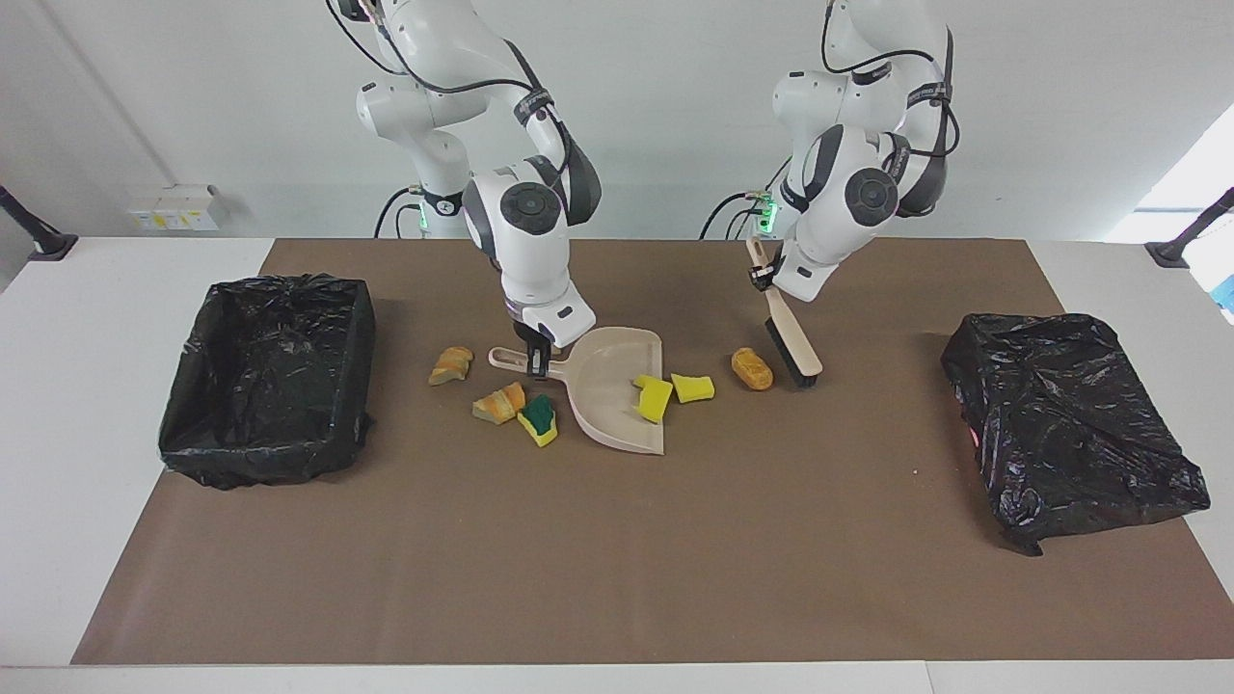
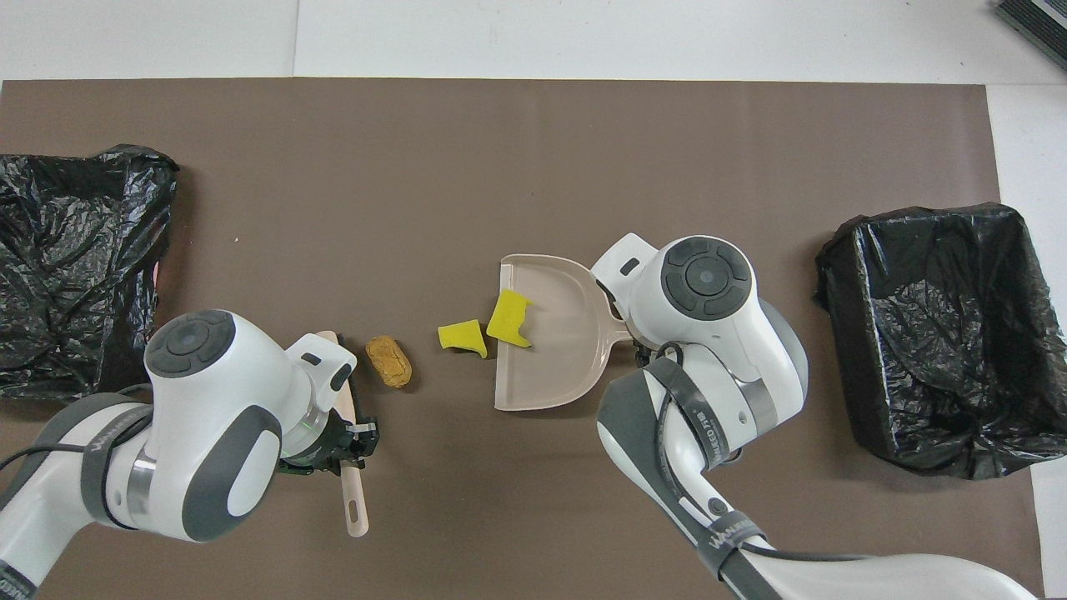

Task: Sweep and dump trash in bin
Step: 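Sweep the bread and sponge into the dustpan with the left gripper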

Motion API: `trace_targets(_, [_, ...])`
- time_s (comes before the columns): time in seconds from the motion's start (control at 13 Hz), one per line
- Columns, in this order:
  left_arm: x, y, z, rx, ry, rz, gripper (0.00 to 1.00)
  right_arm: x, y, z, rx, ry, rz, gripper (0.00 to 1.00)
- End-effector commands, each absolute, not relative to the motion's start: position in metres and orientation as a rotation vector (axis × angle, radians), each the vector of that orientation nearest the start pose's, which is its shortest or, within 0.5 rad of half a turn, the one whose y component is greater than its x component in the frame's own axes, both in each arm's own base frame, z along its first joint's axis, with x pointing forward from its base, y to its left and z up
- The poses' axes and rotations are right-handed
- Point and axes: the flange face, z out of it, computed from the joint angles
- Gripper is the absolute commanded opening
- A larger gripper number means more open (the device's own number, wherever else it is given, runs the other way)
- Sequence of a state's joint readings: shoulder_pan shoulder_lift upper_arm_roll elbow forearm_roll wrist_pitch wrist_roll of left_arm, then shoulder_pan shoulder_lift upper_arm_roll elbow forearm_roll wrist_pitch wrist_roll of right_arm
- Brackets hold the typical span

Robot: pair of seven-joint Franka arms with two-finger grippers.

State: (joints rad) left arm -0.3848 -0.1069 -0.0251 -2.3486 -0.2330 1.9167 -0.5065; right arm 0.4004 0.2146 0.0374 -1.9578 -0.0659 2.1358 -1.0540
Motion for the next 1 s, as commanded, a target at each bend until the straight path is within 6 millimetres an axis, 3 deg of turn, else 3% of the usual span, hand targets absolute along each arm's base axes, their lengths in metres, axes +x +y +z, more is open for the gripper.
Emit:
trace_targets(0.0, [0.406, -0.218, 0.336, -3.114, -0.24, 0.53, 0.0, 0.527, 0.255, 0.364, -2.217, -2.269, 0.078, 0.0])
trace_targets(0.54, [0.392, -0.319, 0.356, -3.275, -0.11, 0.493, 0.0, 0.516, 0.281, 0.354, -2.218, -2.269, 0.075, 0.0])
trace_targets(0.77, [0.382, -0.348, 0.366, -3.292, -0.045, 0.507, 0.0, 0.512, 0.289, 0.352, -2.243, -2.246, 0.075, 0.0])
trace_targets(0.92, [0.381, -0.348, 0.368, -3.277, -0.043, 0.538, 0.0, 0.512, 0.289, 0.351, -2.244, -2.242, 0.077, 0.0])
